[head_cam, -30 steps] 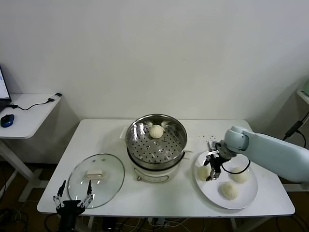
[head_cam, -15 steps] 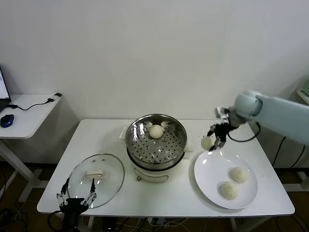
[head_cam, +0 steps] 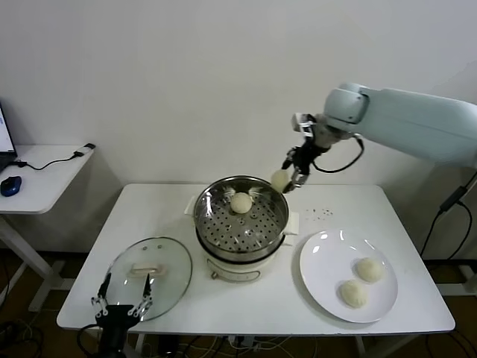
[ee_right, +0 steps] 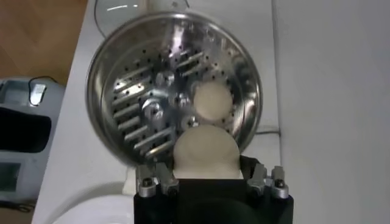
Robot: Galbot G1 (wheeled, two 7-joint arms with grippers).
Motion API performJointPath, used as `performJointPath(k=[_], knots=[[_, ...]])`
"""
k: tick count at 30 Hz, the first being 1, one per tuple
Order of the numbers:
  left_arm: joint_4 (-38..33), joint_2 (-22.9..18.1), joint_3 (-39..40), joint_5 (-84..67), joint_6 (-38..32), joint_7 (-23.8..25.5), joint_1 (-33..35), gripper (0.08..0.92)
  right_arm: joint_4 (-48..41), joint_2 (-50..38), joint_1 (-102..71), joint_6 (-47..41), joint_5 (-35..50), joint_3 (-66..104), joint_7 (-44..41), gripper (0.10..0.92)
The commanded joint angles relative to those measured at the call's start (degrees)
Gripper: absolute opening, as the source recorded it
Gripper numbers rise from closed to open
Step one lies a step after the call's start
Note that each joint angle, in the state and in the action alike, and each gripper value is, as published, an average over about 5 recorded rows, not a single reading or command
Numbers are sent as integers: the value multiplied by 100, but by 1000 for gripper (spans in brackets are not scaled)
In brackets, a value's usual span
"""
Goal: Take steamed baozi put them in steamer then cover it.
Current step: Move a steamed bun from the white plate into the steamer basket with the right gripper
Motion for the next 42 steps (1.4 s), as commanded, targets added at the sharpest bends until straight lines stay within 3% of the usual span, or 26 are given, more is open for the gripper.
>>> performJointPath(k=[1, 29, 36, 42], knots=[[21, -4, -43, -66, -39, -1, 10, 823, -953, 1714, -815, -77, 48, 218, 96, 696], [131, 3, -60, -80, 14, 9, -128, 823, -1228, 1928, -1630, -38, -451, 200, 160, 700], [123, 4, -57, -68, 17, 8, -125, 823, -1062, 1775, -1478, -51, -420, 236, 127, 806], [100, 13, -61, -65, 12, 7, -106, 823, -372, 1146, -865, -20, -373, 155, 53, 822]])
